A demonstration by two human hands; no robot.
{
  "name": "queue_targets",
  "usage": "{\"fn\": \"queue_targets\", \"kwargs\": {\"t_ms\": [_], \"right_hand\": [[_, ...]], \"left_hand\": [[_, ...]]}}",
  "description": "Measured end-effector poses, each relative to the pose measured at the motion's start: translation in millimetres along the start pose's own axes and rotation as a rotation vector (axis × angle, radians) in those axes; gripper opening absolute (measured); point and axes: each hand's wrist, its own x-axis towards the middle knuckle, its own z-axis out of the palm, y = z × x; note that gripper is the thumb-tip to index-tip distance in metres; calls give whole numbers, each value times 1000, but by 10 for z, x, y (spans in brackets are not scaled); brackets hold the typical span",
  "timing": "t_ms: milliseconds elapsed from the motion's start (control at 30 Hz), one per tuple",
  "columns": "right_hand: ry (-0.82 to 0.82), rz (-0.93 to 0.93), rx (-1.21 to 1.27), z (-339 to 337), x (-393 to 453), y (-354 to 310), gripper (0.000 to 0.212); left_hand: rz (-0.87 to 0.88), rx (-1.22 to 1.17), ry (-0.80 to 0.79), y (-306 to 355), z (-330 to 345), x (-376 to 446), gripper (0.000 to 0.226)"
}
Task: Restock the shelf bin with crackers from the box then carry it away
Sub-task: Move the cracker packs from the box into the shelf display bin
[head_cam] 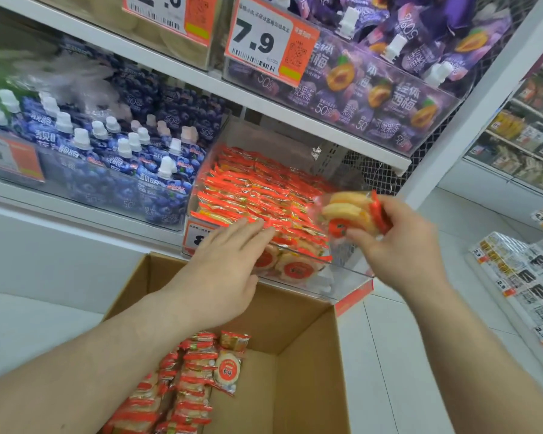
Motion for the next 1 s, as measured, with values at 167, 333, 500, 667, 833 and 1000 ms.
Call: {"fn": "queue_targets", "kwargs": {"t_ms": [167,333,500,667,833,1000], "right_hand": [[-16,-111,-533,230,711,230,25],[-149,-94,-780,529,1148,440,18],[-261,-26,-833,685,1367,446,18],[-349,-14,-779,888,1538,618,19],[-251,-107,-929,1141,1602,805,20],[-372,-39,-824,1277,1532,803,31]], "left_hand": [[-40,115,-33,-31,145,154,73],[-28,123,-34,-57,244,255,73],[-28,77,61,-108,321,250,69],[-2,74,124,-170,400,253,65],[26,87,161,-213,440,250,62],[35,77,162,-226,452,235,63]]}}
